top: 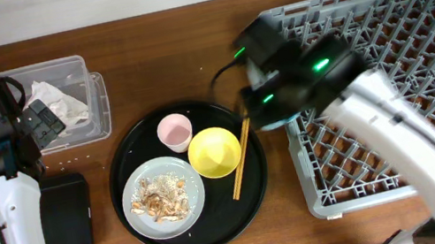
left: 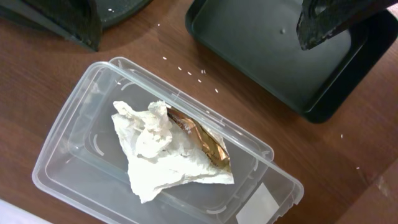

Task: Sort waste into correct bins and load items into the dishwasher rack
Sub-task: 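Lift the blue cup and carry it over the dishwasher rack, then lower the blue cup upright into the rack and release it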

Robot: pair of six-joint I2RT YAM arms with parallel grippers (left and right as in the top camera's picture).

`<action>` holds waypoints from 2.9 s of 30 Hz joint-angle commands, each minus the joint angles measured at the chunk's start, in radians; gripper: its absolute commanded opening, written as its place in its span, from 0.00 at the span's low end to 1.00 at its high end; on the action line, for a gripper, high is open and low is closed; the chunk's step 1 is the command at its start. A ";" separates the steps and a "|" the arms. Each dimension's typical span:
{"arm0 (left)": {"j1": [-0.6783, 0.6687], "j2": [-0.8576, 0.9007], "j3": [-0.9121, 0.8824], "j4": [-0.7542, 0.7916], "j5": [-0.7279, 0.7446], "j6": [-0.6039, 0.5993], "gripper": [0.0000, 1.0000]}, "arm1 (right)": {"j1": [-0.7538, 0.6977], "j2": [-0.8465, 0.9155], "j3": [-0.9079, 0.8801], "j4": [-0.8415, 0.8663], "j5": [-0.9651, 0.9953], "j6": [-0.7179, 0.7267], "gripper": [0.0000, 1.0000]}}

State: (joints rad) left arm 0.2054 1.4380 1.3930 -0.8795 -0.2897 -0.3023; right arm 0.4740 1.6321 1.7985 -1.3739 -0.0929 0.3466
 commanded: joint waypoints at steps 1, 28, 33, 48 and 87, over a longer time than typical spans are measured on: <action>0.007 0.002 0.005 0.002 -0.014 0.005 0.99 | -0.249 -0.020 0.008 -0.027 -0.185 -0.227 0.04; 0.007 0.002 0.005 0.002 -0.014 0.005 0.99 | -0.834 0.529 -0.101 0.007 -1.183 -0.859 0.04; 0.007 0.002 0.005 0.002 -0.014 0.005 0.99 | -0.906 0.529 -0.101 -0.087 -1.170 -0.875 0.04; 0.007 0.002 0.005 0.002 -0.014 0.005 0.99 | -0.963 0.530 -0.188 -0.224 -1.128 -0.998 0.04; 0.007 0.002 0.005 0.002 -0.014 0.005 0.99 | -1.094 -0.023 -0.283 -0.041 -0.518 -0.420 0.23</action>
State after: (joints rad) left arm 0.2054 1.4380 1.3930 -0.8783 -0.2901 -0.3023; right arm -0.6575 1.7237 1.5162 -1.4368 -0.7464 -0.2150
